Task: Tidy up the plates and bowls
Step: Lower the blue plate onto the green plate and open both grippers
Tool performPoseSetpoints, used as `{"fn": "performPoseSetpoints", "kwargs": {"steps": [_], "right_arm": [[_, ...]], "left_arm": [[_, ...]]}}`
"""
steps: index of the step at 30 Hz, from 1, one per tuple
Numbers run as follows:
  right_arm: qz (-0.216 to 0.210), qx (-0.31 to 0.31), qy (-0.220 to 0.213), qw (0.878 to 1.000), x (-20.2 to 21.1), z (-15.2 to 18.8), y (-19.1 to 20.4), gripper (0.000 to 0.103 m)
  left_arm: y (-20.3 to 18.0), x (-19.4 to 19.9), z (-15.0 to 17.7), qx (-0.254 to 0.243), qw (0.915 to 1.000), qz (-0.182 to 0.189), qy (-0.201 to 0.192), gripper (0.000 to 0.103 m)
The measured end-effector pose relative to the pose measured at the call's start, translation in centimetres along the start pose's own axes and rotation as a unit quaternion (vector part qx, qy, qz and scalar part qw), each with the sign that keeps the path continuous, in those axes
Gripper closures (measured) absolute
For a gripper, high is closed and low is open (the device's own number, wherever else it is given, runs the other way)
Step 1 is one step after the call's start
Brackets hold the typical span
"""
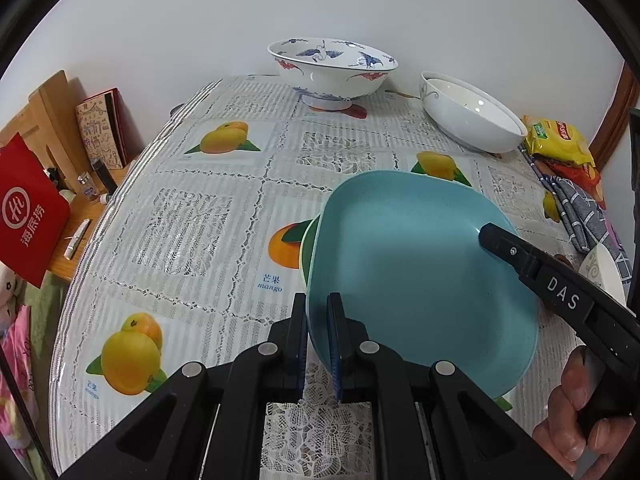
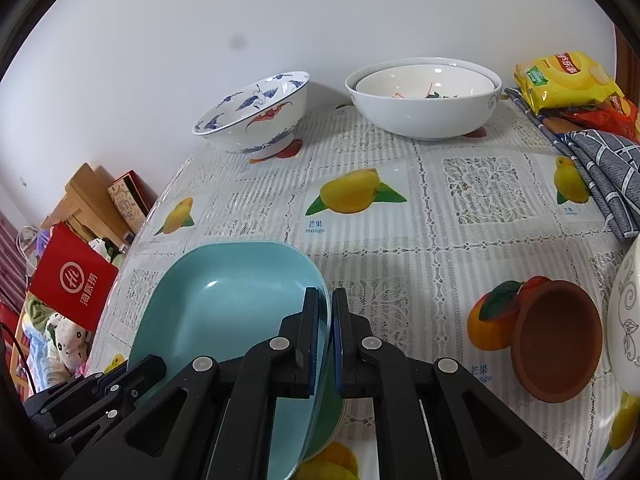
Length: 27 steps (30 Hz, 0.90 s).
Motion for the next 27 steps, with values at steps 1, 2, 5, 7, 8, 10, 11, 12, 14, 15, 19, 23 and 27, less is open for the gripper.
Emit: {"fn": "performPoseSetpoints", "kwargs": {"steps": [1,2,5,7,8,10,11,12,14,15,19,23,27], "right_arm": [[0.000,0.000,0.000,1.000,-0.1,0.0,0.0,0.096],[-0.001,-0.001,0.000,1.000,-0.2,0.0,-0.1,0.096],[-0.008,-0.007,-0.002,1.000,-0.3,-0.1,-0.1,0.093],[-0.011,-0.013,-0.011,1.000,-0.1,-0.4,-0.1,0.092],[-0.014,-0.015,-0.016,1.000,0.0,-0.6,-0.1,0.089],[-0.020,-0.021,-0.020,0.999,0.2,-0.8,-0.2,0.077],[-0.020,-0.025,-0.022,0.999,0.3,-0.9,-0.3,0.074],[-0.018,-0.026,-0.025,0.999,0.5,-1.0,-0.4,0.071],[-0.014,-0.029,-0.028,0.999,0.8,-1.1,-0.6,0.070],[-0.014,-0.032,-0.025,0.999,1.0,-1.0,-0.7,0.070],[-0.017,-0.026,-0.012,0.999,1.4,-0.5,-0.4,0.070],[-0.014,-0.001,-0.004,1.000,1.5,0.2,0.4,0.070],[-0.014,0.004,0.001,1.000,1.6,0.6,0.5,0.070]], "left_arm": [[0.0,0.0,0.0,0.000,1.0000,0.000,0.000,0.093],[0.0,-0.1,0.0,-0.001,1.0000,-0.001,0.000,0.093],[-0.1,-0.1,0.0,-0.002,1.0000,0.000,-0.001,0.093],[-0.1,-0.2,0.1,-0.002,1.0000,0.000,0.001,0.090],[-0.1,-0.3,0.1,-0.002,1.0000,0.002,0.005,0.083],[0.0,-0.4,0.2,-0.003,1.0000,-0.003,0.008,0.075],[0.1,-0.4,0.2,-0.005,0.9999,-0.009,0.006,0.075],[0.2,-0.3,0.3,-0.007,0.9999,-0.012,0.005,0.075],[0.3,-0.1,0.4,-0.006,1.0000,-0.006,0.004,0.075],[0.4,0.1,0.4,-0.006,1.0000,-0.004,0.004,0.075],[0.2,0.5,0.8,-0.010,0.9999,0.001,0.004,0.075],[-0.3,0.6,1.2,-0.015,0.9998,0.010,0.009,0.079],[-0.3,0.9,1.4,-0.015,0.9997,0.009,0.015,0.078]]}}
Point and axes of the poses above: each gripper's, at about its wrist camera, not at the fingertips, and x roughly against the way its jaws point, y to its left, z to its underside, the point moved 9 cm from there along -x, roughly the way its jaws point, and after that the axes turned 3 degrees about -y, right-handed, at the moved point
